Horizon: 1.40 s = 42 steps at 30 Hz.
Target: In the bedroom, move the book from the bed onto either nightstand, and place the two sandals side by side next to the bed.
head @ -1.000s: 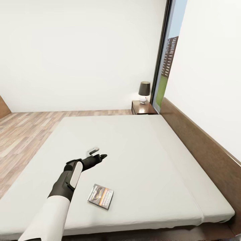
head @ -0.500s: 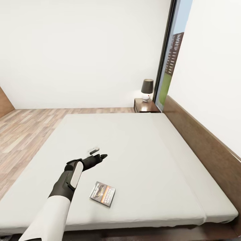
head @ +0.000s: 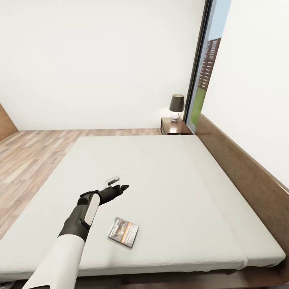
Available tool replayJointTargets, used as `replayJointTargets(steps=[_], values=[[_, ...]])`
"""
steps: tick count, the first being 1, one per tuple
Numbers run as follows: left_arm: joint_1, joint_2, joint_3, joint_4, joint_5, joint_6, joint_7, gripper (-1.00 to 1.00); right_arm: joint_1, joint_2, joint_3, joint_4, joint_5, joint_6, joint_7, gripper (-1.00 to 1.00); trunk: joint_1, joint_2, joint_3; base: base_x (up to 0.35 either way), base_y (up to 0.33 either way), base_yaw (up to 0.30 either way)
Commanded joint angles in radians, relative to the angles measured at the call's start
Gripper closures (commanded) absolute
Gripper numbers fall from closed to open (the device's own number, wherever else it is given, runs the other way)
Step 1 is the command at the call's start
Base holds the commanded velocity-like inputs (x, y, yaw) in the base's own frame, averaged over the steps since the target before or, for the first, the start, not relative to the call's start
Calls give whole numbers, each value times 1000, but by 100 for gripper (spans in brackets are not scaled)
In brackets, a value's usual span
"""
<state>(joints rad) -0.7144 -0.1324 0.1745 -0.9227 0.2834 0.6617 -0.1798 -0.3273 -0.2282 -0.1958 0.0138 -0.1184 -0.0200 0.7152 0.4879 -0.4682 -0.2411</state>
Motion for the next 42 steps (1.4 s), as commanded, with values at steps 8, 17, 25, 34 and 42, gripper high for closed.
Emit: replayJointTargets(steps=[8, 17, 25, 34, 42], values=[[-1, -3, 5, 1, 0, 7, -4, -100, -1, 1, 5, 2, -5, -4, 3, -100, 0, -2, -8, 0, 0, 78], [-1, -8, 2, 2, 2, 7, -4, -100, -2, 9, 35, -28, 21, 19, 5, -100, 0, -2, -9, 0, 0, 8], [-2, -10, 2, 2, 2, 7, -4, -100, -5, 8, 47, -220, 66, 244, 127, -100, 0, -2, -9, 0, 0, 0], [-2, -10, 2, 2, 2, 7, -4, -100, -6, 10, 77, -237, 71, 265, 264, -100, 0, -2, -9, 0, 0, 0], [-2, -11, 2, 2, 2, 7, -4, -100, -5, 1, 105, -233, 69, 254, 263, -100, 0, -2, -9, 0, 0, 0]])
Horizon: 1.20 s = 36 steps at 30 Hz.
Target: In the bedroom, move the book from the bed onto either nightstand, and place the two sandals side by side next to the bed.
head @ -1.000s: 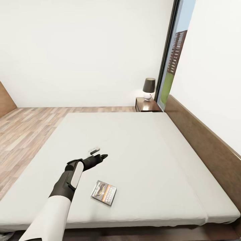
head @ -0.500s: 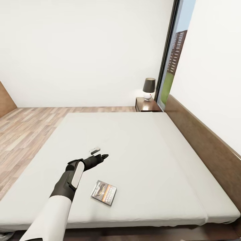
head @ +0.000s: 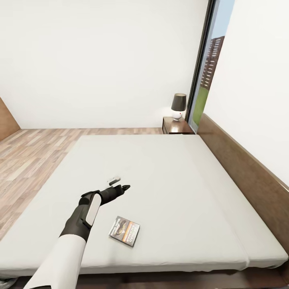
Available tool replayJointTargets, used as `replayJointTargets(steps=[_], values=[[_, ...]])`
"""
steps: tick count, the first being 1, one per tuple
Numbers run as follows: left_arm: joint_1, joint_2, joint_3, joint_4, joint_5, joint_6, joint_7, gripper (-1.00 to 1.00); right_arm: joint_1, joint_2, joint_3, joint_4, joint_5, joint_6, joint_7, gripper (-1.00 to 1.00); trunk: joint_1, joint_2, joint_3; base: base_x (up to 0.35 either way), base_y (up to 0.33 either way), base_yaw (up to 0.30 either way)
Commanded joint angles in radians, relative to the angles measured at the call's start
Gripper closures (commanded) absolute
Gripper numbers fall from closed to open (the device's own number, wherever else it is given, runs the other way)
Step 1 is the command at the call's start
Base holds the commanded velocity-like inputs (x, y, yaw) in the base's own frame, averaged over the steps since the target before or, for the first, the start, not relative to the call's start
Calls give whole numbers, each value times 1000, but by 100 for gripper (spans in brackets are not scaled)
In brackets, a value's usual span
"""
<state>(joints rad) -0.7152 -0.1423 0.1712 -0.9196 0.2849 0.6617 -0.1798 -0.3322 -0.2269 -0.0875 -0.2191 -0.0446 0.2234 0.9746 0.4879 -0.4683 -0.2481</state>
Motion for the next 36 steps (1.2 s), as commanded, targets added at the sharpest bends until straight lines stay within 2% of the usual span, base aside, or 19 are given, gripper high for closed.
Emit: replayJointTargets(steps=[1, 13, 36], values=[[-1, -1, 5, -1, 0, 7, -4, -100, -1, 0, -4, 0, -5, 10, 3, -100, 0, -2, -2, 0, 0, 0], [0, -2, -1, -1, 1, 7, -9, -100, -1, 1, -3, 3, -7, 8, 0, -100, 0, -2, -4, 0, 0, 0], [-1, -13, -17, 33, 0, 7, -8, -100, 0, 6, -2, 6, -8, 9, -3, -100, 0, -2, -37, 0, 0, 57]])
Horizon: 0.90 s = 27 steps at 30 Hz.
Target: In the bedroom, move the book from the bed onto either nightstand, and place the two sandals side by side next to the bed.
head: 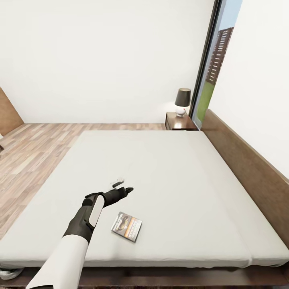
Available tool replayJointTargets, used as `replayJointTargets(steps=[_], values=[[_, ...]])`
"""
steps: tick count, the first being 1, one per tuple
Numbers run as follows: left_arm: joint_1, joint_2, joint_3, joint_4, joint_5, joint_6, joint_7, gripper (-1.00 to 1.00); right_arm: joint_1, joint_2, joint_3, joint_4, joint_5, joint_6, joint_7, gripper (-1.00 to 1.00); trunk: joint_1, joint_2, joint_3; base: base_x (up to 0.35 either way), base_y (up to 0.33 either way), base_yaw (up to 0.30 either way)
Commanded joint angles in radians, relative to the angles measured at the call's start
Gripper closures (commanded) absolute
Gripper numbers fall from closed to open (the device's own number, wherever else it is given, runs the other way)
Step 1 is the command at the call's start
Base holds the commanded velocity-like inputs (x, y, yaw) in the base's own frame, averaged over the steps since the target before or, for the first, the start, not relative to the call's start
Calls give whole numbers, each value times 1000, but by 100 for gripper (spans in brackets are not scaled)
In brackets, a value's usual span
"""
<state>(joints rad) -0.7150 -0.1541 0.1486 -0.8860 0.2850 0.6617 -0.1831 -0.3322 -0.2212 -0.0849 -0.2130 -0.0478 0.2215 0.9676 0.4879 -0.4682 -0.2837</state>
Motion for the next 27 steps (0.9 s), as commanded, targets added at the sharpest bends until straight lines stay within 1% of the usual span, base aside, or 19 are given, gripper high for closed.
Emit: replayJointTargets(steps=[1, 13, 20, 23, 27], values=[[-1, -1, 5, -1, 0, 7, -4, -100, 0, 0, -5, 0, -4, 11, 4, -100, 0, -2, -3, 0, 0, 64], [0, -2, 5, -1, 0, 7, -3, -100, -1, 0, -5, 0, -4, 10, 4, -100, 0, -2, -21, 0, 0, 63], [-1, -6, -17, 5, 0, 9, 3, -100, 0, -1, -6, 0, -4, 10, 4, -100, 0, -2, -32, 0, 0, 64], [-1, -9, -25, 32, -1, 10, 26, -100, -1, 0, -5, 0, -4, 11, 4, -100, 0, -2, -37, 0, 0, 64], [-2, -10, -27, 40, -1, 9, 39, -100, -1, 1, -5, 0, -4, 10, 3, -100, 0, -2, -43, 0, 0, 64]])
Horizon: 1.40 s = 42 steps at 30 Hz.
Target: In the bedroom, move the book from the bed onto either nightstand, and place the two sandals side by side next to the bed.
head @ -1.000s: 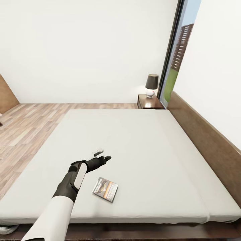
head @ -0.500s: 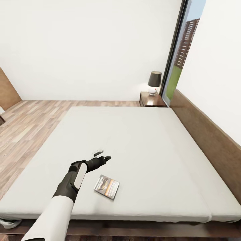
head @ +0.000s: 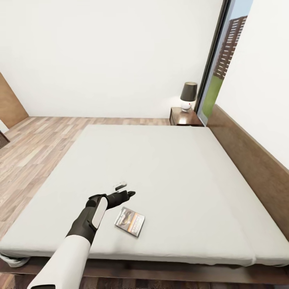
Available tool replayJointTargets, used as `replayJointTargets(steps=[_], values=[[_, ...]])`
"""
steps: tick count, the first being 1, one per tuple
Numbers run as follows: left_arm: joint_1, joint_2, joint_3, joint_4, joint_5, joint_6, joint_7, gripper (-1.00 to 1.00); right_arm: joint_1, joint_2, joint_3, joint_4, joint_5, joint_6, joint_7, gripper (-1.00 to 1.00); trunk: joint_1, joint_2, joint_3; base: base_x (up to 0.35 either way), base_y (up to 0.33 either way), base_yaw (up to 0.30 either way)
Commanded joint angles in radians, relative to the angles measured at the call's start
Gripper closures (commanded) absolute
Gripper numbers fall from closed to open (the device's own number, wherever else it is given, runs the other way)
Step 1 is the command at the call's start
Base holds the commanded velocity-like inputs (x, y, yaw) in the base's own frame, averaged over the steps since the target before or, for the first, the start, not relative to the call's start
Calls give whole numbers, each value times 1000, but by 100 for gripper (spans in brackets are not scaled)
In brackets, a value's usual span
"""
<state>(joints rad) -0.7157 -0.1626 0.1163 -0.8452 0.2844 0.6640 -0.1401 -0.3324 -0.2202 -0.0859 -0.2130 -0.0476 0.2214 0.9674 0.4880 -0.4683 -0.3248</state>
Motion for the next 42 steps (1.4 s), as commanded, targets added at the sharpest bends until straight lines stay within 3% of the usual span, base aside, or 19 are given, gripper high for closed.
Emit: replayJointTargets(steps=[1, 42], values=[[-1, -1, 5, 0, -1, 7, -3, -100, 0, 0, -4, 0, -5, 10, 4, -100, 0, -2, -3, 0, 0, 64], [-1, -2, 3, -5, -1, 6, -9, -100, 0, -7, -5, -1, -5, 10, 4, -100, 0, -2, -65, 0, 0, 64]])
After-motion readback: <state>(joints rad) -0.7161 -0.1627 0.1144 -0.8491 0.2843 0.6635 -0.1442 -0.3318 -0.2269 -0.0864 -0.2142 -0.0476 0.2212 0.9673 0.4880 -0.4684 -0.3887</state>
